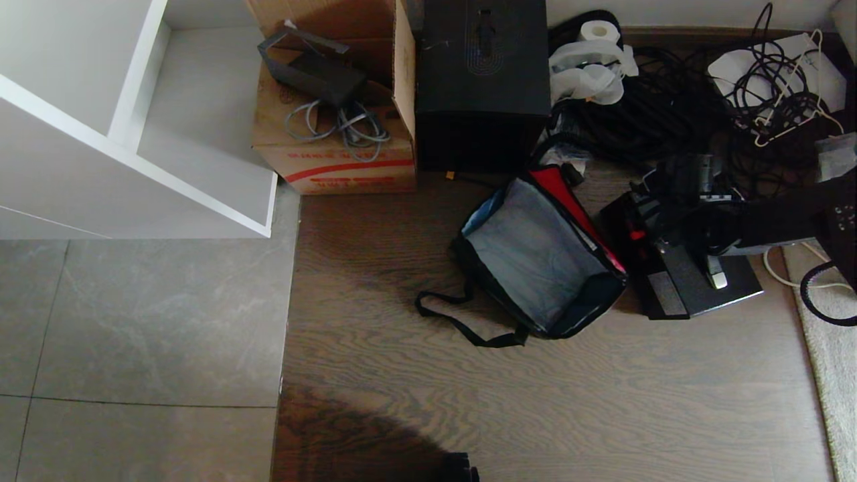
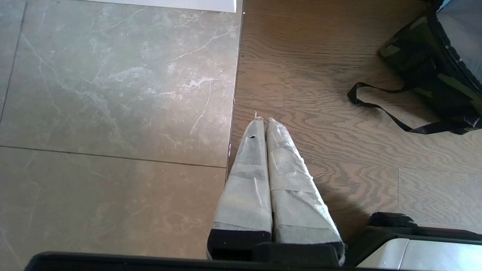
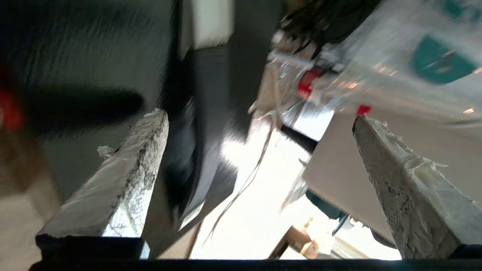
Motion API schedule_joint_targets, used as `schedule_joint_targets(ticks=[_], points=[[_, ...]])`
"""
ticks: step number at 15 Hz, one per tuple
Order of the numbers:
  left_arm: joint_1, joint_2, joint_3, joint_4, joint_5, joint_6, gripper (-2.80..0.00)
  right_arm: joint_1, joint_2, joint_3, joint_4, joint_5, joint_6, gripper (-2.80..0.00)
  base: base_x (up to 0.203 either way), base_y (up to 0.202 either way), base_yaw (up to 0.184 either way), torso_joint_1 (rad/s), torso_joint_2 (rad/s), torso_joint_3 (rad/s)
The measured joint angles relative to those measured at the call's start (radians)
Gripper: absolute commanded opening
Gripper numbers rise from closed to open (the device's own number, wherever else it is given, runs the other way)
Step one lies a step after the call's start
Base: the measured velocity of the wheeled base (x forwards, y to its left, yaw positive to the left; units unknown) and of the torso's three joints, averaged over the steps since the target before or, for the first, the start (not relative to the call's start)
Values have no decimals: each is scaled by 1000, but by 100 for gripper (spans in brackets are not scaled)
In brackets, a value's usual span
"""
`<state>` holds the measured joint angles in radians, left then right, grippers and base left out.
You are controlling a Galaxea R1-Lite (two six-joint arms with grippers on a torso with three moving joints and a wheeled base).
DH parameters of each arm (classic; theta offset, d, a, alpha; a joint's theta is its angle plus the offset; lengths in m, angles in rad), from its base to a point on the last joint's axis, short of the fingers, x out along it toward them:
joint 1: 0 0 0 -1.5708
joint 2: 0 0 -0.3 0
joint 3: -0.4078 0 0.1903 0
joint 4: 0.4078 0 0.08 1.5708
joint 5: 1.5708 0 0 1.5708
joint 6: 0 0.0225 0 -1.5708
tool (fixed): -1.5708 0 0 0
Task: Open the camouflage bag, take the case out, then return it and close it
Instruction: Place the black box back
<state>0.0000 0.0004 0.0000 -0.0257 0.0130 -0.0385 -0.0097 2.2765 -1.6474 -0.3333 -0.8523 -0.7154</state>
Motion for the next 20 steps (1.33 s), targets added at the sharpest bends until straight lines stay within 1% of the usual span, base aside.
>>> schedule_joint_targets(ticks=[3,7,13,18,20], points=[[0,0,0,0,0,-1,-280,-25,27,-42,1,-2,-27,0,0,0,0,0,0,0],[0,0,0,0,0,0,-280,-48,54,-71,-1,-3,-30,0,0,0,0,0,0,0],[0,0,0,0,0,-1,-280,-115,96,-151,4,-1,-32,0,0,0,0,0,0,0],[0,0,0,0,0,0,-280,-162,134,-249,9,-2,-33,0,0,0,0,0,0,0],[0,0,0,0,0,0,-280,-183,155,-281,9,-1,-48,0,0,0,0,0,0,0]])
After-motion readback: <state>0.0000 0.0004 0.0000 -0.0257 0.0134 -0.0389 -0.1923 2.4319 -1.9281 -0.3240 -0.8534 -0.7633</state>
